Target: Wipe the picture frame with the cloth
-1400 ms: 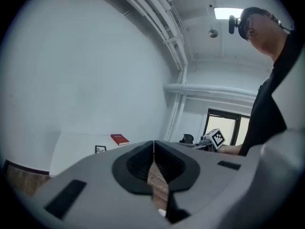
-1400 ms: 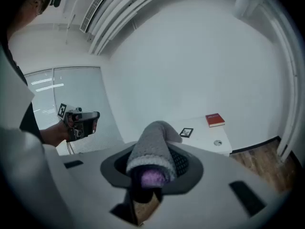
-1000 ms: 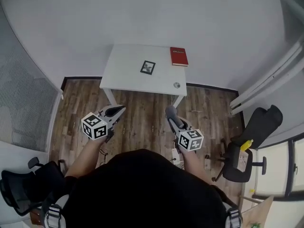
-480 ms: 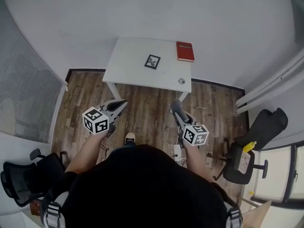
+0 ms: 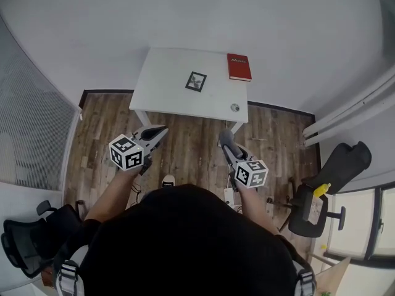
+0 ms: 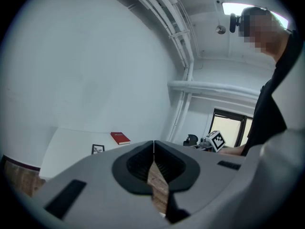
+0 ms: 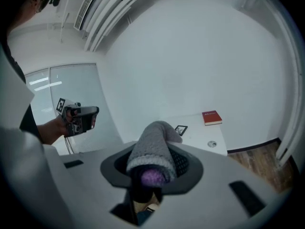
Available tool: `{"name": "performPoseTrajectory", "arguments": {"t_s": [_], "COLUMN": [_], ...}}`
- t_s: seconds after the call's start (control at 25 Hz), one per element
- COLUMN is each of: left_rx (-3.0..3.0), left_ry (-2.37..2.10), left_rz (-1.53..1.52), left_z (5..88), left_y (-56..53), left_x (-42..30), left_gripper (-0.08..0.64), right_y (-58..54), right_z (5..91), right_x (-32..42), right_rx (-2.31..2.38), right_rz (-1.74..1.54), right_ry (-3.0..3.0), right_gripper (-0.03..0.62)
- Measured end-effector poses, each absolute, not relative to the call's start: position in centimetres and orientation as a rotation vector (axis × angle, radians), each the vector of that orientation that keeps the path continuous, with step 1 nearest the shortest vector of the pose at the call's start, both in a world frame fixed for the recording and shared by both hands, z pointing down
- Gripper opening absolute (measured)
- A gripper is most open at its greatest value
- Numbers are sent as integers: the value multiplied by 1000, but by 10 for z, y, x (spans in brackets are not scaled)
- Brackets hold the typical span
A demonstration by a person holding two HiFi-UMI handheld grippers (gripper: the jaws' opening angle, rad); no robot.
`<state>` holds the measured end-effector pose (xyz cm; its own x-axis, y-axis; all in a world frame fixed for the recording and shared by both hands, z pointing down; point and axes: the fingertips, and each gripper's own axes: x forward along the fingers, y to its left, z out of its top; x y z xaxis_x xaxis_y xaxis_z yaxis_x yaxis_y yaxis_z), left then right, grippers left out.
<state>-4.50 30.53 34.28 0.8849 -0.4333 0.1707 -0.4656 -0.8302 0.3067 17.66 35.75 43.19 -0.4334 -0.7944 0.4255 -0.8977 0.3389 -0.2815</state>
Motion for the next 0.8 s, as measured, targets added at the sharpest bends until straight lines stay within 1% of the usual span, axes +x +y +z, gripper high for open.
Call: {"name": "performPoseTrajectory", "arguments": {"t_s": [0.4,0.8], "left_rx": [2687,2672], "left_ry": [-615,-568], "left_rz": [111,95], "left_z": [357,366], "left_y": [242,185], "left_x": [-72,-106], "left_gripper": [12,12], "right_y": [297,253], "right_z": [424,418], "right_x": [106,76], "right_rx": [1421,1444], "right_rz": [677,631], "right_ry": [-2421,-2366], "right_gripper": [107,107]}}
